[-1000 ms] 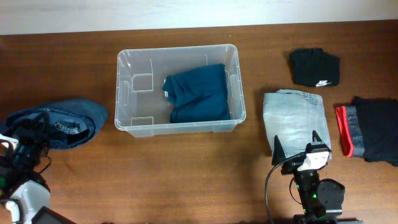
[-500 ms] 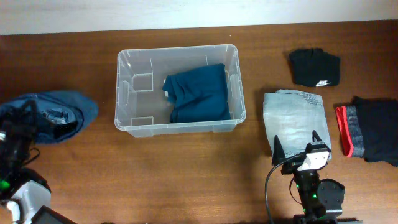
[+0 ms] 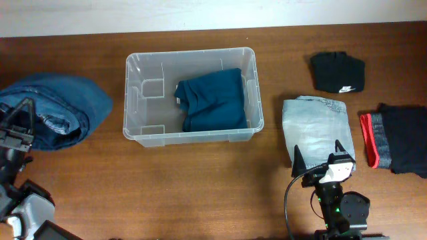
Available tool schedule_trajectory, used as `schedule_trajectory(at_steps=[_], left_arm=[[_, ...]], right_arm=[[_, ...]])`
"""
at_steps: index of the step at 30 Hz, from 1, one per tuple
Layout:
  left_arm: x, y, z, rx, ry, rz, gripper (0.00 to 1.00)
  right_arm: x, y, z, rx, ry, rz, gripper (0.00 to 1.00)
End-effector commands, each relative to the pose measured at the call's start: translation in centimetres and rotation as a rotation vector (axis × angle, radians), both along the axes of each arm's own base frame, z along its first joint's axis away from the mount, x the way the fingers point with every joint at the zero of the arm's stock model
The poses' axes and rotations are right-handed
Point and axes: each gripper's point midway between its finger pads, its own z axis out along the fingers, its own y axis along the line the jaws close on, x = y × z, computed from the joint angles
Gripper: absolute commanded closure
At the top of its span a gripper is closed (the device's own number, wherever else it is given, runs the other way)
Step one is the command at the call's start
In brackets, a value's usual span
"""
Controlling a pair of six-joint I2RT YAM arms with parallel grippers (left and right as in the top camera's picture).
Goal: Pack container
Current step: 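Lift the blue denim jeans with the left gripper toward the container, then lower the jeans into the container beside the teal shirt and release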
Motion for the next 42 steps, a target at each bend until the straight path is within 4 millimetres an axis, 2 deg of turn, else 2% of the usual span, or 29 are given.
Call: schedule_trajectory(at_steps=[1,10,13,17,22,24,29,34,38,42], left_arm=[[-0.8,-1.8,3.9,-0.016,-0.056,-0.068,0.99],[0.5,-8.0,4.6,-0.01,-0.067,-0.262,0.99],[0.9,-9.6,5.1,-0.009,-0.096,-0.296,0.99],[1.5,-10.2,5.9,-0.028,-0.087,-0.323,0.99],[3.1,-9.9,6.8,-0.079,0.09,-0.394,0.99],[3.4,-10.0,7.7,-0.091,0.161,-0.432,0.99],[2.6,-11.3,12.6,0.017,0.152,-0.491,0.99],[1.4,-14.2,16.7,0.089,0.113,-0.564,0.99],[1.2,-17.2,17.5,0.11,0.091,-0.655,1.0],[2.2,-20.5,16.3,0.102,0.104,-0.771,0.99]], right_arm=[[0.0,0.1,-0.2,-0.002,-0.001,0.008,0.01],[0.0,0.1,-0.2,-0.002,-0.001,0.008,0.02],[0.0,0.1,-0.2,-0.002,-0.001,0.008,0.01],[0.0,0.1,-0.2,-0.002,-0.001,0.008,0.01],[0.0,0.1,-0.2,-0.002,-0.001,0.008,0.02],[0.0,0.1,-0.2,-0.002,-0.001,0.008,0.01],[0.0,0.1,-0.2,-0.002,-0.001,0.008,0.01],[0.0,0.1,-0.2,-0.002,-0.001,0.008,0.02],[0.0,0.1,-0.2,-0.002,-0.001,0.008,0.01],[0.0,0.1,-0.2,-0.002,-0.001,0.008,0.01]])
